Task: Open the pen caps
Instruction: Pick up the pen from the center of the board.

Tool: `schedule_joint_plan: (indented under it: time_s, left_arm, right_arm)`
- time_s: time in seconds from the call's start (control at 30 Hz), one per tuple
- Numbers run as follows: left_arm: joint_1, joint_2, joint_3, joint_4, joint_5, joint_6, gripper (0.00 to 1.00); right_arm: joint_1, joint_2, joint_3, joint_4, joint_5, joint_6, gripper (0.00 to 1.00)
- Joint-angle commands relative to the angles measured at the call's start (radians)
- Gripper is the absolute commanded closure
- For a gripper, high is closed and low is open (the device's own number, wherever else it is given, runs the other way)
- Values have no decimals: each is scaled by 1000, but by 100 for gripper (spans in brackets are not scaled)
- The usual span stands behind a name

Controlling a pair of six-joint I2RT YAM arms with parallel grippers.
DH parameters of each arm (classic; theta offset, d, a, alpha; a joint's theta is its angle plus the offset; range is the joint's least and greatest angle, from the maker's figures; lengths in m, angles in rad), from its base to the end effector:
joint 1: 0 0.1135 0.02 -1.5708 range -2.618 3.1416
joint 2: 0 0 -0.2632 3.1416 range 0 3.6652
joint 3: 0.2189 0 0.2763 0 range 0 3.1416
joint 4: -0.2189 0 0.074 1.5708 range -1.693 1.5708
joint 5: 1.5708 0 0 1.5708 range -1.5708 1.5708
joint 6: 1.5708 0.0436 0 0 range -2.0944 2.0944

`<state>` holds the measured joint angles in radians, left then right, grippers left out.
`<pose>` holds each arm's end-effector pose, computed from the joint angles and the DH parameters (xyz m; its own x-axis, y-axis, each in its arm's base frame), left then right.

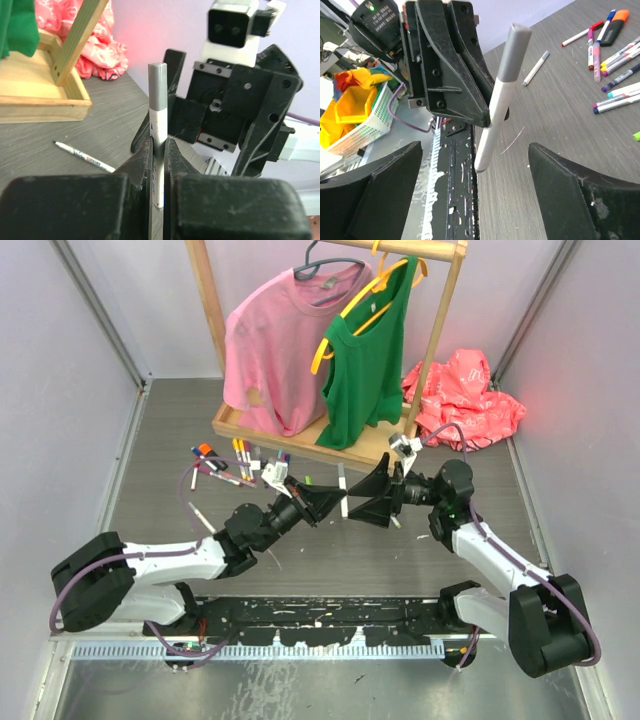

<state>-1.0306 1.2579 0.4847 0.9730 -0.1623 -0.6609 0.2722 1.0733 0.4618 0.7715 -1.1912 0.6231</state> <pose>0.1545 -0.2439 0.2417 -0.3889 -0.5293 -0.7541 0.6665 0.4034 -0.6269 0.2190 0.1032 0.2534 -0.4489 0.0992 -0.8881 -0.8877 0.0646 0.4559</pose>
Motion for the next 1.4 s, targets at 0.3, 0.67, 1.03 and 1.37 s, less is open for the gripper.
schedule_joint_plan:
  time_s: [0.3,0.67,1.03,1.37]
  left_arm:
    - [-52,89,67,199,-35,64,100]
    - [-51,88,38,210,-77,33,81]
    - [73,-90,34,-12,97,-82,30]
    - [167,-86,152,-130,399,-174,26]
  right_arm:
    - [45,8,48,-94,63,-54,49]
    - [46,4,77,-161,47,-108,93]
    - [44,17,160,-391,-64,-281,99]
    - [45,55,227,-556,-198,-433,99]
